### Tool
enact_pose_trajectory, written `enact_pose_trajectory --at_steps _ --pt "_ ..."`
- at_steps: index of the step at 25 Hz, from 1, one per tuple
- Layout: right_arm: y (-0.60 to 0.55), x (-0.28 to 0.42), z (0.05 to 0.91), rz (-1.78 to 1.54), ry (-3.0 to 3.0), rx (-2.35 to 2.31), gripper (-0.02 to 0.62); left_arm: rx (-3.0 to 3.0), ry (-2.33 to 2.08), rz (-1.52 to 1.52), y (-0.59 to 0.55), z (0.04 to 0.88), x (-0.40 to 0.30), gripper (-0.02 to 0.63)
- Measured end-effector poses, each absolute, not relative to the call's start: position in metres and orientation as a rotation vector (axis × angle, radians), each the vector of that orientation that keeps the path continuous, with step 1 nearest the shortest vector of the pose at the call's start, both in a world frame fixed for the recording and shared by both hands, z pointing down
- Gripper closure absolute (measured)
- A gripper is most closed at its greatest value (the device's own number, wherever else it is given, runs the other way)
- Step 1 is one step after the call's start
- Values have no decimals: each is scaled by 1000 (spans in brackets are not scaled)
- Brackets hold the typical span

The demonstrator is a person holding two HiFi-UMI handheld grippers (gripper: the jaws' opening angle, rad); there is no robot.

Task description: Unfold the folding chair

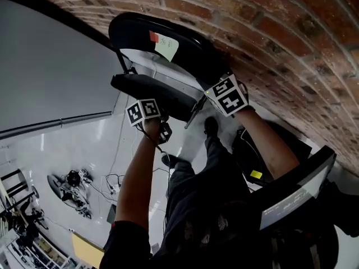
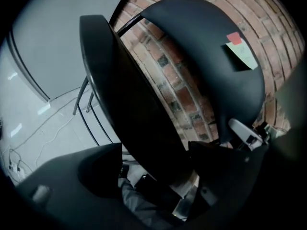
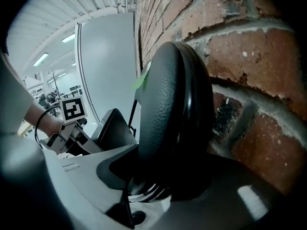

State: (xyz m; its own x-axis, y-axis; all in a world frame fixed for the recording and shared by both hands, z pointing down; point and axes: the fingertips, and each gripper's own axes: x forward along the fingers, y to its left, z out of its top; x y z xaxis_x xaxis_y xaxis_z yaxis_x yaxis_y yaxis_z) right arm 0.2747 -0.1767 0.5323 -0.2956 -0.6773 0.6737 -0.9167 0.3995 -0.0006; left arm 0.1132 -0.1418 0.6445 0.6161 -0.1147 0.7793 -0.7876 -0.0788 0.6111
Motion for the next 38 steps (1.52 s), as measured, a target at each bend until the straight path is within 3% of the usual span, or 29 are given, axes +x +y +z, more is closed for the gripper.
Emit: enact_pose_trajectory --at_steps 13,38 --pt "-172 270 545 602 -2073 1324 400 1631 -771 760 -111 650 78 234" --pt "-165 268 568 790 -2013 1338 398 1588 -727 721 -68 676 20 255"
